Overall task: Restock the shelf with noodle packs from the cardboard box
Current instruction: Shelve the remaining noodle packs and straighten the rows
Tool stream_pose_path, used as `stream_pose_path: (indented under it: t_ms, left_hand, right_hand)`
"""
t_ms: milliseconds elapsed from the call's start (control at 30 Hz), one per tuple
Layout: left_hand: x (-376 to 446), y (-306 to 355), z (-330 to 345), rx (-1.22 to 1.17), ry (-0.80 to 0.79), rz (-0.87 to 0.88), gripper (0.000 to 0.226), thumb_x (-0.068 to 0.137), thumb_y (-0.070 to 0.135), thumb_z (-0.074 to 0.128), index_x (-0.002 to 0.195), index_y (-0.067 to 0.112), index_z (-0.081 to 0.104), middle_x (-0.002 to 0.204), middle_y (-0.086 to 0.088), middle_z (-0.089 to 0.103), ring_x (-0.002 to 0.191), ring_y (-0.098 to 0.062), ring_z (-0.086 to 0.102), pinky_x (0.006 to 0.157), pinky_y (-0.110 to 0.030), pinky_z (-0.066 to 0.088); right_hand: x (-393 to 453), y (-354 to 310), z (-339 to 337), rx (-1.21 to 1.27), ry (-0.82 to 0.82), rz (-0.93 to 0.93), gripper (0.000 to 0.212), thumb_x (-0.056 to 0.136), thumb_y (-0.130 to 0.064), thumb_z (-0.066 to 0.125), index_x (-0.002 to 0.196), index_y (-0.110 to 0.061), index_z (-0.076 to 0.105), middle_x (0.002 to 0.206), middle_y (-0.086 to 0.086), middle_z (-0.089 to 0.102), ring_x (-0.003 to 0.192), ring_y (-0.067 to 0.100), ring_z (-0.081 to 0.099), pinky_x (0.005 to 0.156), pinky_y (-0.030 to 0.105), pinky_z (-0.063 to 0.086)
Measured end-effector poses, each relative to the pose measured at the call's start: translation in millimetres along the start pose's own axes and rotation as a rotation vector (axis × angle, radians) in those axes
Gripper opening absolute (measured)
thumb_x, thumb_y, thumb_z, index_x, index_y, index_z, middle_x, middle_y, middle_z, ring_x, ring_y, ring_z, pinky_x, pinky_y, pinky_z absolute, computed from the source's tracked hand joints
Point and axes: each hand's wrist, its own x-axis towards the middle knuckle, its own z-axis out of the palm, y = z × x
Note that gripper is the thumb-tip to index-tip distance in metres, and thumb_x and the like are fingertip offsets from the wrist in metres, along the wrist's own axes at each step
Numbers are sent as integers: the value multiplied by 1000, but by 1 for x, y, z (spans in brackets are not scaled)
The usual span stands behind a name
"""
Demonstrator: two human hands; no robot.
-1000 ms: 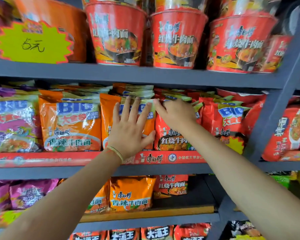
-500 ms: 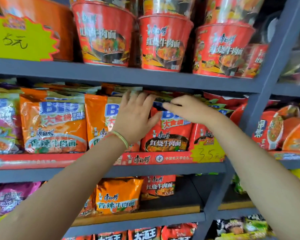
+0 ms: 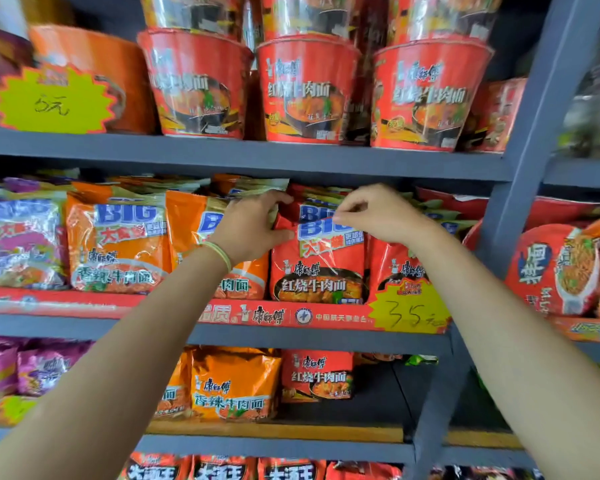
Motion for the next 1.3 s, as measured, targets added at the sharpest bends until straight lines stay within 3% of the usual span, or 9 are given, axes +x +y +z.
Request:
stream_pose_path:
  t_ms: [100,300,467,633,767,967,1067,1200,1300]
  left_hand:
    - [-1,2,0,15,-13,12,54,81,34,78,131,22,59,72,13,51,100,-29,63,92,-38,44]
    - [-1,4,1,10,-2,30,47,81,42,76,123,24,63,70,16,50,88,-23,62,86,-36,46]
    - [-1,6,9,-56,108,5,61,80,72,38,103,25,70,61,8,53,67,-12,55,79,-38,46]
    - [-1,4,15,-41,162,-8,43,85,61,61,107,25,69,82,7,67,86,-18,64,92,-42,47]
    - [0,7,12,-117,150,-61,37,83,55,70,102,23,71,93,9,68,88,-13,62,80,-34,51]
    - [11,10,10,-359,145,-259,21,92,20,59,76,32,62,81,4,68,87,-29,66,80,-37,54]
    - [15,13,17,-190,191,-229,11,91,17,55,88,21,66,95,-6,73,96,-33,64,94,-40,46]
    - [10,7,36,114,340,-26,26,91,26,41,97,12,62,76,-7,71,72,-34,66,79,-38,39]
    - [7,1,44,264,428,66,30,90,29,37,87,12,62,56,-5,62,53,-30,62,67,-37,44]
  right_hand:
    - [-1,5,-5,-20,-2,19,13,90,-25,71,91,-14,78,88,-5,72,81,5,63,70,26,47]
    - [-3,5,-6,1,10,30,13,94,-20,66,94,-15,78,90,-8,70,84,0,62,70,21,45]
    - [-2,4,-4,-16,1,42,11,92,-19,67,94,-15,76,94,-6,70,87,5,62,75,26,48]
    - [1,7,8,234,130,211,14,88,-19,64,94,-6,67,97,11,70,89,19,65,71,30,49]
    - [4,8,16,315,239,270,17,88,-19,64,95,-4,67,97,16,71,88,27,67,70,30,47]
    - [-2,5,21,-189,334,54,15,95,-20,59,87,-10,66,89,0,65,86,19,61,78,35,51]
    - [-1,-6,25,-581,398,-75,11,93,-20,57,86,-13,63,99,5,62,100,26,58,91,40,43]
    - [18,-23,38,-376,198,-14,31,102,-28,47,127,-10,51,125,15,60,113,34,59,94,45,49]
    - [39,-27,52,-418,34,137,45,105,-43,35,129,-8,49,131,17,56,118,35,55,91,43,47]
